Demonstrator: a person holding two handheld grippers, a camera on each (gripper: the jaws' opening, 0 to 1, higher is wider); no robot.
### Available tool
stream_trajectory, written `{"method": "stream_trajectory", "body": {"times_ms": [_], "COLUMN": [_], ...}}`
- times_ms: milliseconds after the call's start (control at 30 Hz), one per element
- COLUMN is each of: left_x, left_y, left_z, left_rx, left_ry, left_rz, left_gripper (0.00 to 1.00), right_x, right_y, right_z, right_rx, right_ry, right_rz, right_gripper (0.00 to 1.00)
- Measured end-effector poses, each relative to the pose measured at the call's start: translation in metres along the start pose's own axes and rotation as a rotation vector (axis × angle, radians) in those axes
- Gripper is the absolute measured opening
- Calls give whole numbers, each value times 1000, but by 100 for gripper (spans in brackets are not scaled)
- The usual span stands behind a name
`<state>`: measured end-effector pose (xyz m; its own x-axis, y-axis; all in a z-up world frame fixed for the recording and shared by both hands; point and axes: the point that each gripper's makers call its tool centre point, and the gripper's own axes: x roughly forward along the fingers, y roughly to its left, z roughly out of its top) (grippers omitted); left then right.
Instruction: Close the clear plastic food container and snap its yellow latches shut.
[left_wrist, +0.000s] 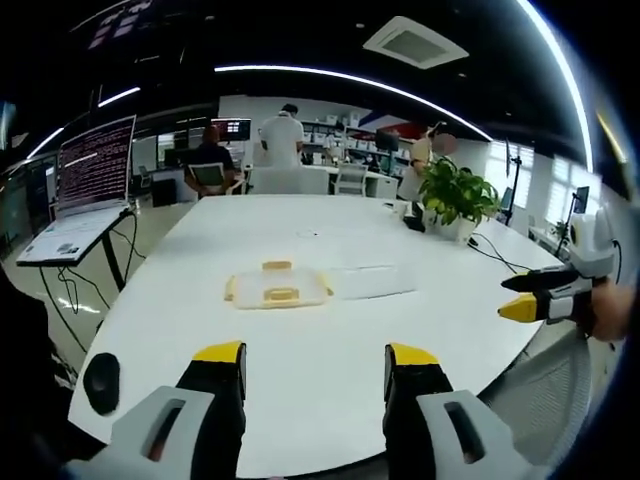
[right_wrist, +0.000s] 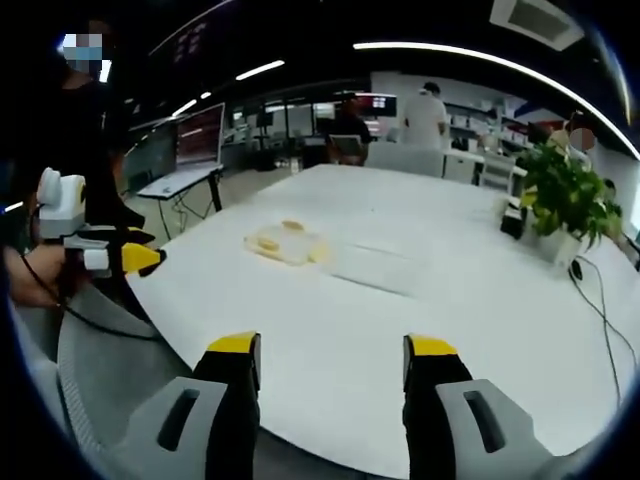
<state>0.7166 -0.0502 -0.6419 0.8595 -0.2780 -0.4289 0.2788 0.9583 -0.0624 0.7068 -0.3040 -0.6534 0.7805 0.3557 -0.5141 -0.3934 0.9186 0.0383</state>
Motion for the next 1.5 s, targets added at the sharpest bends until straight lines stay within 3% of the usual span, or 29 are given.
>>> {"method": "stream_trajectory", "body": {"times_ms": [600, 933, 1167, 1500], "left_x": [55, 94, 120, 154], "left_y": [26, 54, 72, 80], "left_z": [9, 26, 35, 34], "left_rx": [169, 290, 387, 495], "left_ry": [83, 117, 150, 203], "left_rz": [-146, -221, -272, -402], "left_gripper": [50, 50, 50, 49], "right_x": [61, 105, 136, 171], "right_y": [3, 13, 24, 34], "right_z": [26, 55, 70, 75], "right_rx": [-124, -291, -336, -427], "right_ry": [63, 82, 89, 134], "right_rz": [137, 256, 323, 419], "right_gripper": [51, 50, 51, 50]}}
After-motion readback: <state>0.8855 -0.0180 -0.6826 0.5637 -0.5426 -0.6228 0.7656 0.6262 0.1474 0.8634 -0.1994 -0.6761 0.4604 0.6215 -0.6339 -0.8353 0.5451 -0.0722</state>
